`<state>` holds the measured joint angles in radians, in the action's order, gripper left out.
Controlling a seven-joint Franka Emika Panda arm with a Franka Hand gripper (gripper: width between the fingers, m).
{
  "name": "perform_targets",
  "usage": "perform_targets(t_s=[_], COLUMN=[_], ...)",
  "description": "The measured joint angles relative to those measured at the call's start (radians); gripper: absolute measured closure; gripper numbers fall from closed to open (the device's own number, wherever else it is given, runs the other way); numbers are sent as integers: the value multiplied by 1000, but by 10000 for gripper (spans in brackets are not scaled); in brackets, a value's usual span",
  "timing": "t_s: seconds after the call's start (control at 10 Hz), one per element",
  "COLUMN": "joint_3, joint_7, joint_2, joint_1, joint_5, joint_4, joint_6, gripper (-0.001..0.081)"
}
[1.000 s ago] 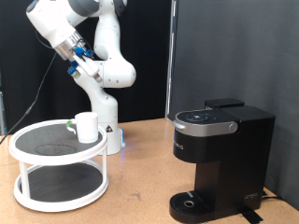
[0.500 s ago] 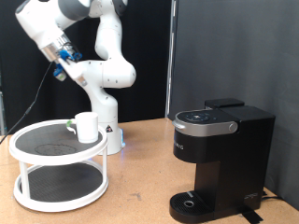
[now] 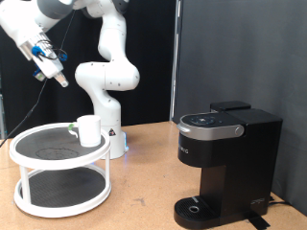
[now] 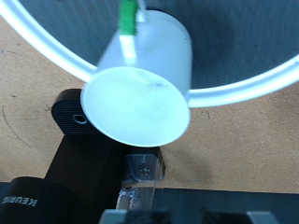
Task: Make a cup of coffee with the keurig machine
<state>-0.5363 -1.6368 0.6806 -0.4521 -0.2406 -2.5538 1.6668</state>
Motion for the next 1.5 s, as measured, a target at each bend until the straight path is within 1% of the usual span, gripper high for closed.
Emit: perform_targets(t_s=[0.2, 0.4, 0.7, 1.0, 1.1, 1.2, 1.3, 1.4, 1.5], joint_3=[-12, -12, -4, 14, 19, 22, 24, 23, 22], joint_7=[22, 39, 46, 46, 46, 46, 46, 47, 47], joint_2=[-64, -122, -167, -189, -190, -190, -190, -190, -190], joint_1=[31, 61, 93, 107, 107, 107, 107, 106, 104], joint_5=[-20, -41, -51, -50, -47, -43, -38, -36, -36], joint_4=[48, 72, 71, 37, 18, -3, -23, -45, -69], joint_6=[1, 9, 51, 97, 114, 126, 138, 154, 178], gripper=[806, 806, 806, 806, 692, 692, 525, 525, 348])
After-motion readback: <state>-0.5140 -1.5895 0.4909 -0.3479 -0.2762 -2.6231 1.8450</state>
